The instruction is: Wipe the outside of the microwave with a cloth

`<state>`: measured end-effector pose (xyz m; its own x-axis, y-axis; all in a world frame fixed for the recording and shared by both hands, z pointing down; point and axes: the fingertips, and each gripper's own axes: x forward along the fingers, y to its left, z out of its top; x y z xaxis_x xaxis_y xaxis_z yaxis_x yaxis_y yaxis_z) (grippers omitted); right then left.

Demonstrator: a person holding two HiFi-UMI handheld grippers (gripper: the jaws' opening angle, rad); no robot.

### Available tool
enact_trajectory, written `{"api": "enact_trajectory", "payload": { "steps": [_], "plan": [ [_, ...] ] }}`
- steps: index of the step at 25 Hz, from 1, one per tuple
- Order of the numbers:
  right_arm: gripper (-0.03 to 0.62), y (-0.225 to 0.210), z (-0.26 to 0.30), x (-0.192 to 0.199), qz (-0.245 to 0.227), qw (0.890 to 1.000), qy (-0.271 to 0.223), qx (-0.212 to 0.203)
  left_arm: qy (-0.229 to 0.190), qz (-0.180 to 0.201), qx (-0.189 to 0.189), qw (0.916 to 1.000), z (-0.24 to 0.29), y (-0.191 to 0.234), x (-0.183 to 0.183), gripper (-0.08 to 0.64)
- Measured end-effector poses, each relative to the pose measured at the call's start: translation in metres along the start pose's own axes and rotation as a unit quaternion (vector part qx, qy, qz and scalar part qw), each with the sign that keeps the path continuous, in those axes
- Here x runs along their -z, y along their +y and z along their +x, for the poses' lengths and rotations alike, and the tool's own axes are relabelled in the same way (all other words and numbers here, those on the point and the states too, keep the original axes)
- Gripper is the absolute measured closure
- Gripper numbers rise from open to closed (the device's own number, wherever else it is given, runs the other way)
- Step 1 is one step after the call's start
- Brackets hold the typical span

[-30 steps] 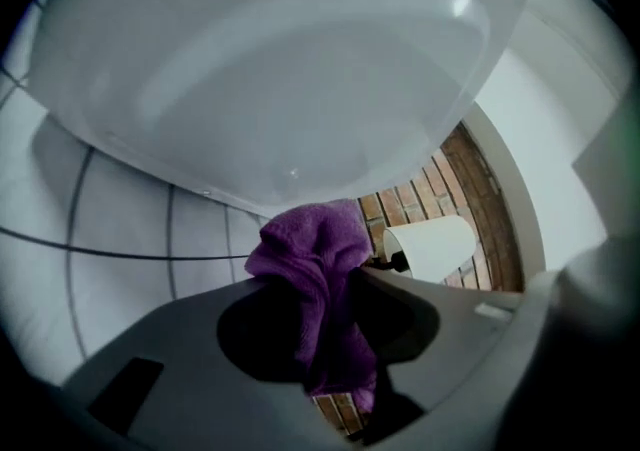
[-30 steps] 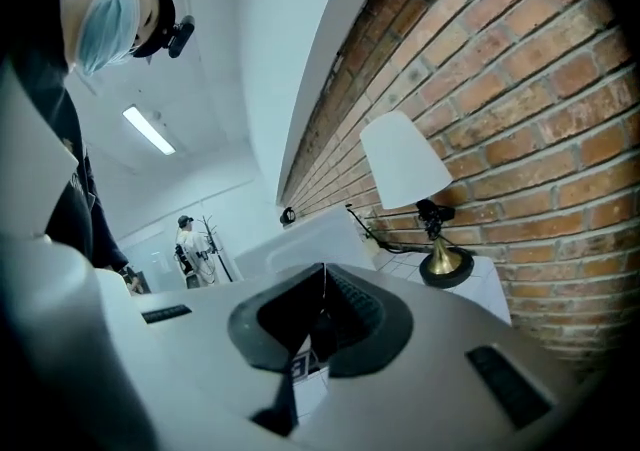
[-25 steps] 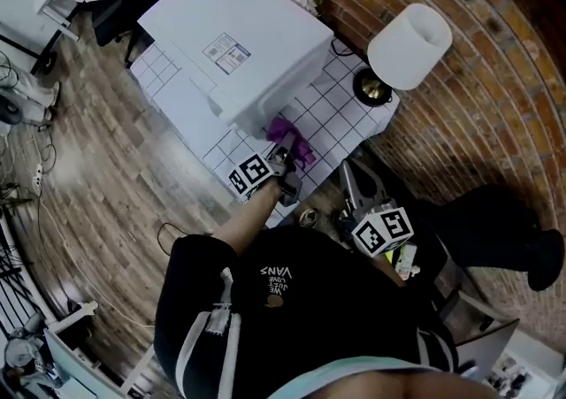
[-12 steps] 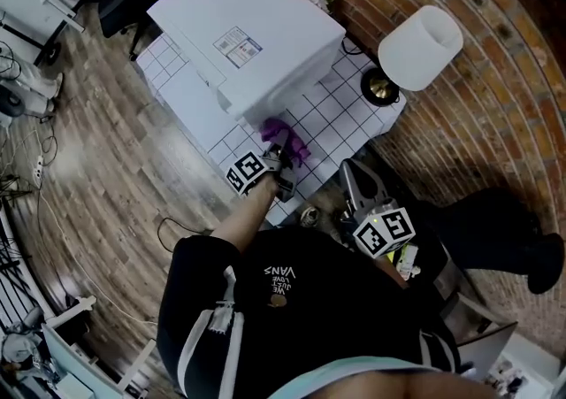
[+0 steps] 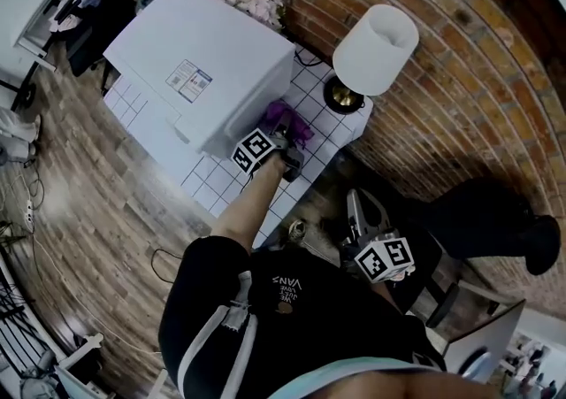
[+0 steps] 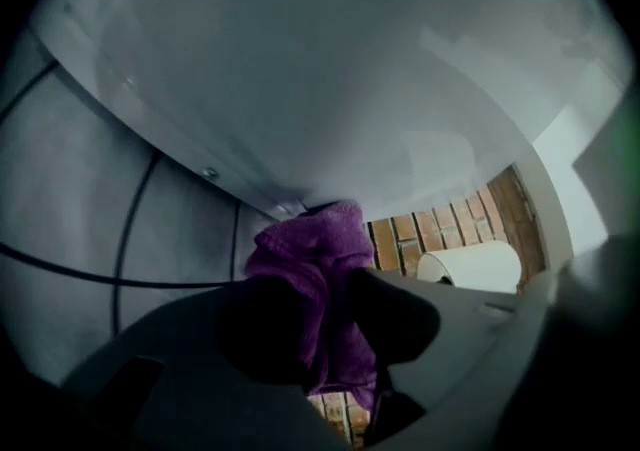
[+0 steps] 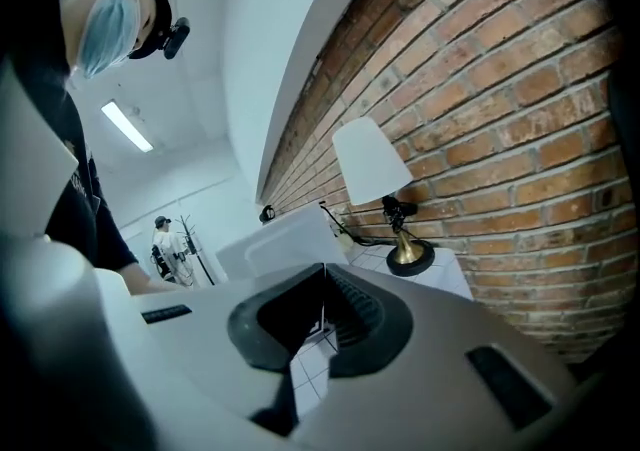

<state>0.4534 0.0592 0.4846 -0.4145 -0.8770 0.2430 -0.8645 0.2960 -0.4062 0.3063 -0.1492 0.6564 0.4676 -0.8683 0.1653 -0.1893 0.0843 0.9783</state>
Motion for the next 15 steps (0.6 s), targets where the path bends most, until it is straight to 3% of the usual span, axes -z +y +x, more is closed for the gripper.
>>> {"api": "enact_trajectory", "payload": {
  "steps": [8, 15],
  "plan": [
    [0.589, -0.034, -0.022, -0.006, 0.011, 0.999, -0.009, 0.052, 0.01, 0.013, -0.008, 0.9998, 0.067, -0.008, 0.008, 0.419],
    [0.589, -0.04, -0.019, -0.011, 0.007, 0.998, -0.012, 0.058, 0.015, 0.008, -0.005, 0.9998, 0.077, -0.011, 0.011, 0.419]
  ]
}}
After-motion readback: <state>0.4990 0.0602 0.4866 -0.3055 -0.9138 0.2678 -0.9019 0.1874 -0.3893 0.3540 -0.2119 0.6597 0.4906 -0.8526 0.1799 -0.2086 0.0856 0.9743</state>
